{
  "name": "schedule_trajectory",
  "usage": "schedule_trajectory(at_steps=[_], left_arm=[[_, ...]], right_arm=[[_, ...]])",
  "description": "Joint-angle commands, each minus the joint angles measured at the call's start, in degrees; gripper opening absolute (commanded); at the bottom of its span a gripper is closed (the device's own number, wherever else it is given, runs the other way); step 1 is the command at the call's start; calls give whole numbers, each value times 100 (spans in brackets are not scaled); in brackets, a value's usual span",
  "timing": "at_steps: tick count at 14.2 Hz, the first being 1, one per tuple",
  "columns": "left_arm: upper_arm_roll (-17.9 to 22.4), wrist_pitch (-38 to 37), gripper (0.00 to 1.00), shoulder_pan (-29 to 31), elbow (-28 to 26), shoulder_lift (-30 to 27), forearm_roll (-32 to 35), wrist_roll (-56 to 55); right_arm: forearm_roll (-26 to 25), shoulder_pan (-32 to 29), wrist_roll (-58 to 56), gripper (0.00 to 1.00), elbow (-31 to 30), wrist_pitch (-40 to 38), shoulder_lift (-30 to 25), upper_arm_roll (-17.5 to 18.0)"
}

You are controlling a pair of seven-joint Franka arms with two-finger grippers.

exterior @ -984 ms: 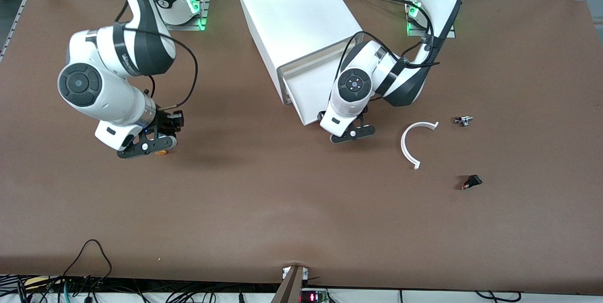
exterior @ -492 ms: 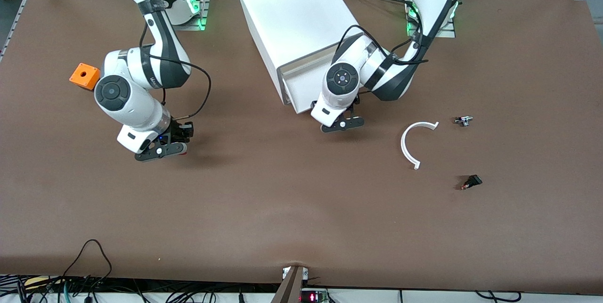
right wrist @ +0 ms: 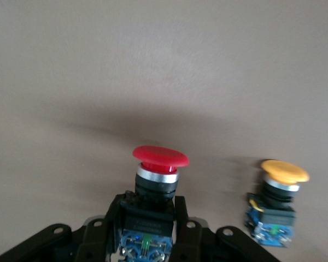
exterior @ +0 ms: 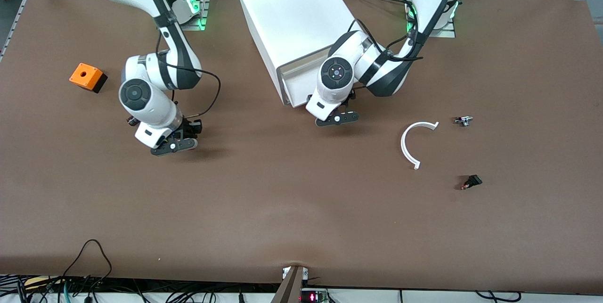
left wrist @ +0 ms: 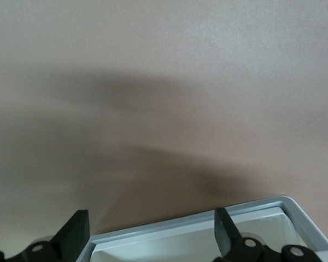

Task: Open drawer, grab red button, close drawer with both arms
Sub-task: 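Push the drawer shut with the left gripper while the right gripper places the button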

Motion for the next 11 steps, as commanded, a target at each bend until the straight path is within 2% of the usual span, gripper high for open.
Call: schedule_trajectory(at_steps=[1,6,8,9,10,11], left_arm=[[-270,-144,100,18,-277,-196,-5,-196],[-464,-408,100,9,-277,-266,-23,-258],[-464,-408,100,-61,-268,-257,-181,-354],[-472,-408,100,-61,-268,-257,-190,-355],[-473,-417,100,-70,-268,-257,-225,-355],[-533,-452,100,-53,-268,-231,-303,-329]], right_arm=[[36,17,64,12,-78,344,197,81],[36,26,38,12,-314,845,373,108],[36,26,46,21,-350,925,434,108],[36,26,55,34,-350,934,443,108],[36,26,73,63,-350,925,435,108],[36,26,108,100,-350,908,382,108]])
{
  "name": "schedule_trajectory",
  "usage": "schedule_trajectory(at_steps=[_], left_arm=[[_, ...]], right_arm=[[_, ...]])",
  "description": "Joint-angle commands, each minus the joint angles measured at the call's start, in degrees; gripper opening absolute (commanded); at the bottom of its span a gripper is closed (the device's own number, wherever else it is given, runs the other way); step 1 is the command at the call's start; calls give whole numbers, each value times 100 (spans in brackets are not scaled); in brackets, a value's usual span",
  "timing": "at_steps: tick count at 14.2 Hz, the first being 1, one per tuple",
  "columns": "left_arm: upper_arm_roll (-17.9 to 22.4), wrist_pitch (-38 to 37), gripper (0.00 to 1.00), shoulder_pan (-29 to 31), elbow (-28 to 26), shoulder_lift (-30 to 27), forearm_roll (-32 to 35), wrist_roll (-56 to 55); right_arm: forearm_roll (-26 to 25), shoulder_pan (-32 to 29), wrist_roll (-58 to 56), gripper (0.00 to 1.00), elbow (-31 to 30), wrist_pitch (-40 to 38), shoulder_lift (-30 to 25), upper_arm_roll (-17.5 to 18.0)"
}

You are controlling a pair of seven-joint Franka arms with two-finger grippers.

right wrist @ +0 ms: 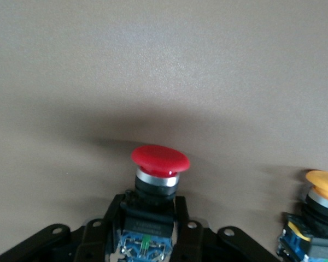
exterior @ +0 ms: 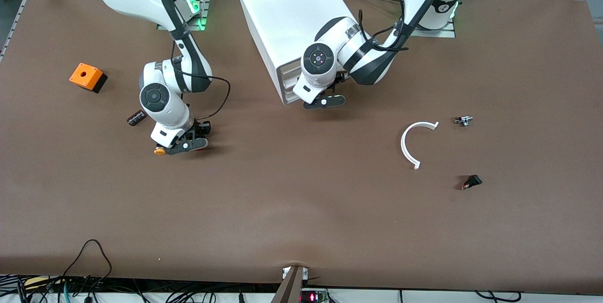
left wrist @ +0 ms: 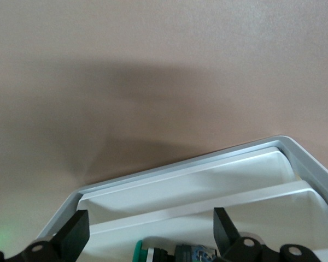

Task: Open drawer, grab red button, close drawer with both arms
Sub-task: 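Push the drawer shut with the left gripper while the right gripper places the button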

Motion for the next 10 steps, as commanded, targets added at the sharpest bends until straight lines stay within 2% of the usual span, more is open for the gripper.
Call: schedule_trajectory(at_steps=[1,7,10], left_arm=[[-81,-108,100,5,-203,-151,-278,-1],[-81,-187,100,49,-115,-124,-402,43],[-72,-415,100,241,139,-133,-358,70]], right_arm=[[33,-2,95,100,-91,161,-69,28],[42,-11,95,100,198,-629,-956,45],[51,-11,95,100,593,-1462,-1335,37]])
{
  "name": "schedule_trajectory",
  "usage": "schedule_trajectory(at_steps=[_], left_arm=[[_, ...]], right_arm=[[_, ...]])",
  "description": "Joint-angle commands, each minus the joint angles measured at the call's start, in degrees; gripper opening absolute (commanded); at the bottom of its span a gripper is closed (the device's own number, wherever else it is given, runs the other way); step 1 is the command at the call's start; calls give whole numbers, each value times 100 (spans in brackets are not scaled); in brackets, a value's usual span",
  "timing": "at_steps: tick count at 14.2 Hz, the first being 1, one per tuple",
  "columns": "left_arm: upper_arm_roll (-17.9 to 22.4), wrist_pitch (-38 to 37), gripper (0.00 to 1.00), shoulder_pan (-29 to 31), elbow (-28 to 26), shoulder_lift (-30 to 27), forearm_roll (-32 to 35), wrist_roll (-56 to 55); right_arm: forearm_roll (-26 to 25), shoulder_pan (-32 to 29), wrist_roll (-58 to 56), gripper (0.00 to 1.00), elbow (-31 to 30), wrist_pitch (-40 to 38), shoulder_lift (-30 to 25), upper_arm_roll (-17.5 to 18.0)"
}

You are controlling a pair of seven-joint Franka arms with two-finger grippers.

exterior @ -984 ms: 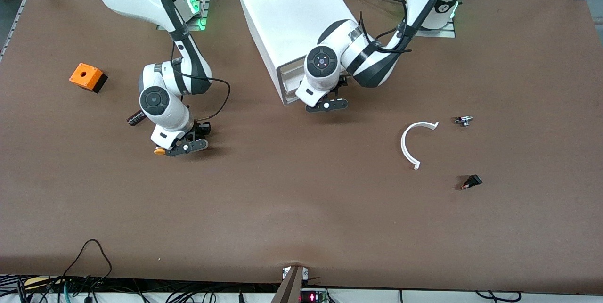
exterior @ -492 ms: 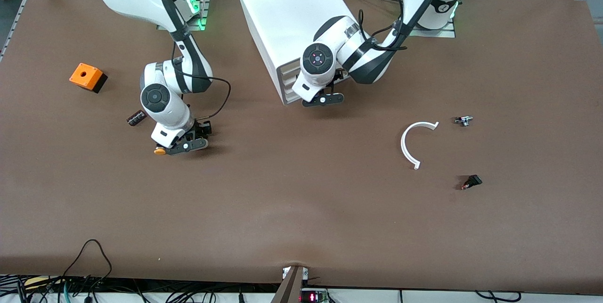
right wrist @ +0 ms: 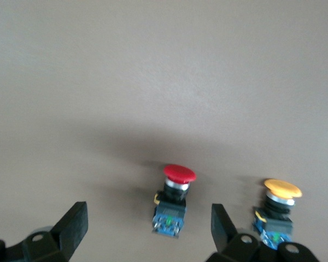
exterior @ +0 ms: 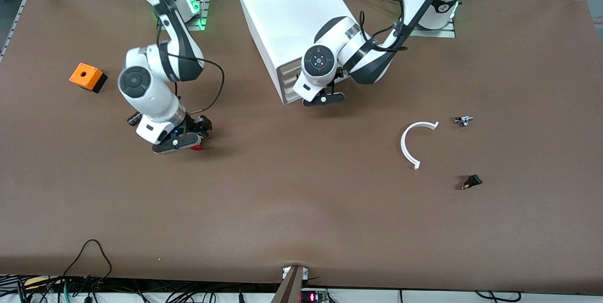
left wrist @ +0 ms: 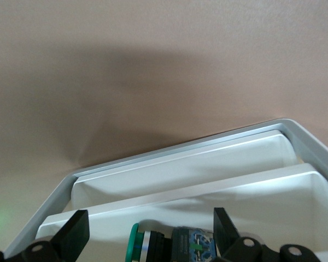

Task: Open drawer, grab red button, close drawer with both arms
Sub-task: 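Push the drawer shut with the left gripper while the right gripper places the button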

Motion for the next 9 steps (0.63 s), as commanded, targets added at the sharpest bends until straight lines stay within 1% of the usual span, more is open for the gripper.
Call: schedule_trajectory(at_steps=[1,3,5,9], left_arm=[[-22,-369,100,267,289,-138,-84,67],[-13,-624,100,451,570,-129,38,119],[-4,-791,100,715,764,-138,196,583],[5,-1125,100,1304,879,-322,583,1830]], right_arm=[[48,-34,54,100,361,-858,-395,21],[31,-60,63,100,713,-1491,-598,-14],[22,-95,19,100,1187,-2001,-756,-145],[31,-875,-87,100,2154,-2846,-774,-120]])
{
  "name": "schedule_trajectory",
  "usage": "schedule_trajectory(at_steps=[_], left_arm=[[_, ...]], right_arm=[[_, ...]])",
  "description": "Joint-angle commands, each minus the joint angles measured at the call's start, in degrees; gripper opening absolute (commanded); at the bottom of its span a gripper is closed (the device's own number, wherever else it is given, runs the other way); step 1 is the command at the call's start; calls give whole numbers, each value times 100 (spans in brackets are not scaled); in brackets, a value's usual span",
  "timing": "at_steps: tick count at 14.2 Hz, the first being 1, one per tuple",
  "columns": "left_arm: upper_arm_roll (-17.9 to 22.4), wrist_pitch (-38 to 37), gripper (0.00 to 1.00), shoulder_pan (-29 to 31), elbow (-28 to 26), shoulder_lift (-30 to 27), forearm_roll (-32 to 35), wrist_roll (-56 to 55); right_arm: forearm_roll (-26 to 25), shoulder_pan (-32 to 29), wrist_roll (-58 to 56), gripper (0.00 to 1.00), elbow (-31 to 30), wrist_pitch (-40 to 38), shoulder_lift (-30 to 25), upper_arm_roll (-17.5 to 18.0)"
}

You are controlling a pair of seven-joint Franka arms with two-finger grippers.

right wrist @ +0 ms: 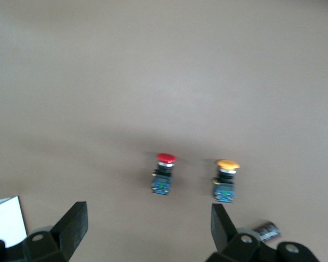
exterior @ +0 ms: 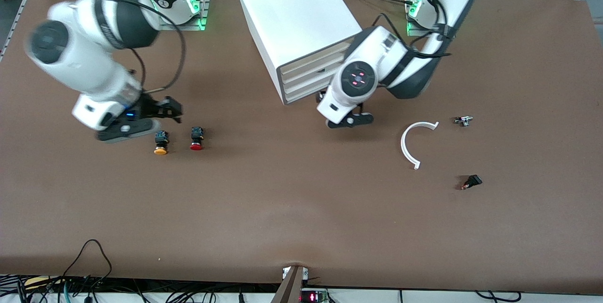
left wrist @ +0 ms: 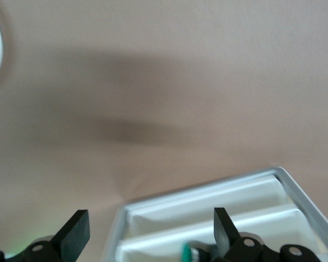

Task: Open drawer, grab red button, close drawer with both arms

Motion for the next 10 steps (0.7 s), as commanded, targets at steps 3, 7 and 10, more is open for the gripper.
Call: schedule_trajectory(at_steps=[3,7,10], left_arm=[[-23,-868,100,640,506,-348,781,1389],[-6,-1652,100,1185,1395,-392,1072,2330],[-6,-1758,100,1536,1466,-699,1213,2796]], right_arm=[[34,-842,-373,100,1082,-989,65,171],[-27,-1800,-576,100,1330,-1220,-101,768],[-133,-2249,-1023,100,1330,-1229,-269,1016]])
